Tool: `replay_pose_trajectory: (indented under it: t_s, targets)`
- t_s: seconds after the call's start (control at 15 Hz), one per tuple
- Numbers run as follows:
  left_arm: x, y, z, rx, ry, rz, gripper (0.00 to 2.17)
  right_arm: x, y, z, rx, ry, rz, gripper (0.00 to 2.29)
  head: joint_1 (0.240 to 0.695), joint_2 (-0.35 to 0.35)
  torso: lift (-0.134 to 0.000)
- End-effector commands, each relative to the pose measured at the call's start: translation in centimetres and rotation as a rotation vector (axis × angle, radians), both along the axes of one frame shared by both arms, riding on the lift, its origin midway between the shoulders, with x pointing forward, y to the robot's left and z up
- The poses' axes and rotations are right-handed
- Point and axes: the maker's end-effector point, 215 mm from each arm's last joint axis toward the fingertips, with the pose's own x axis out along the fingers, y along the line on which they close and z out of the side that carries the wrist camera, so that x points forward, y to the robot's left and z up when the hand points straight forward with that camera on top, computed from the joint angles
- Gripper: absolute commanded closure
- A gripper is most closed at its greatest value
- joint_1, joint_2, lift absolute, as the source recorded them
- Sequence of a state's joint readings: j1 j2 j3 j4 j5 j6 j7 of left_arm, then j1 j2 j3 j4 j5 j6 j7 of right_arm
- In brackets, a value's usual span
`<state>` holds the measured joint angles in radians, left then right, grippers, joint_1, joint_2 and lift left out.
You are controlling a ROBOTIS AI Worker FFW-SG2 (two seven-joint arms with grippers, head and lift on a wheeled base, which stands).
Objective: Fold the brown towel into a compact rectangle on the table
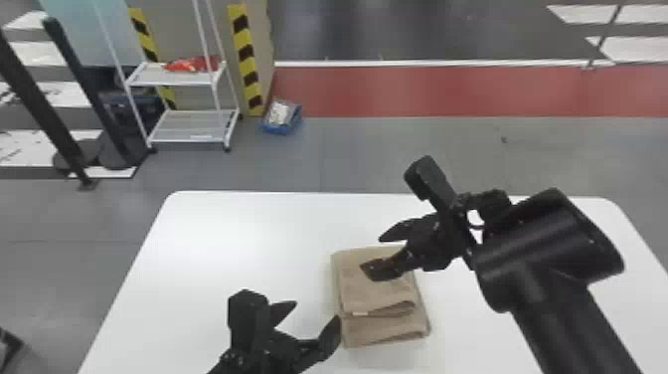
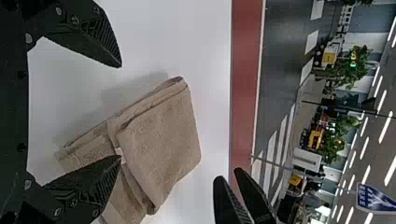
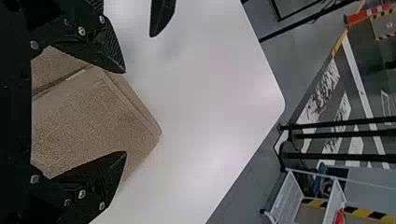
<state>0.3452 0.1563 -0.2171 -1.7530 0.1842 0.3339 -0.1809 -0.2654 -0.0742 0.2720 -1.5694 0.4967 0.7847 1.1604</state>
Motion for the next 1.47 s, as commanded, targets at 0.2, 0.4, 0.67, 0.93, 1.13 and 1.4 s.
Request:
replay_pose_trajectory:
  t_s: [0.2,0.4,0.67,0.93,1.13,1.4]
  targets:
    - [0.7,0.9,0.0,-0.013,0.004,0.025,0.09,-2.5,1.1,-3.8,-0.162,-0.128,0.311,0.38,0.695,0.088,0.000]
    - [0.5,0.8,-0.6,-0.007,0.017,0.022,0.08,-3.9,0.8,-6.5,-0.263,-0.146,0.415,0.47,0.695,0.090,0.000]
    - [0.4,0.9,-1.0,0.000,0.031,0.022,0.08,-4.5,0.4,-8.0,-0.323,-0.162,0.476,0.59,0.695,0.088,0.000]
    - [0.5,0.7,-0.9,0.002,0.028,0.017,0.08,-4.6,-0.3,-8.9,-0.363,-0.158,0.495,0.60,0.695,0.082,0.000]
    - [0.4,0.4,-1.1,0.001,0.039,0.012,0.08,-4.4,-1.1,-10.0,-0.386,-0.140,0.497,0.60,0.695,0.073,0.000]
    - [0.7,0.3,-1.3,0.005,0.040,0.009,0.08,-3.8,-1.1,-10.3,-0.392,-0.147,0.504,0.71,0.695,0.058,0.000]
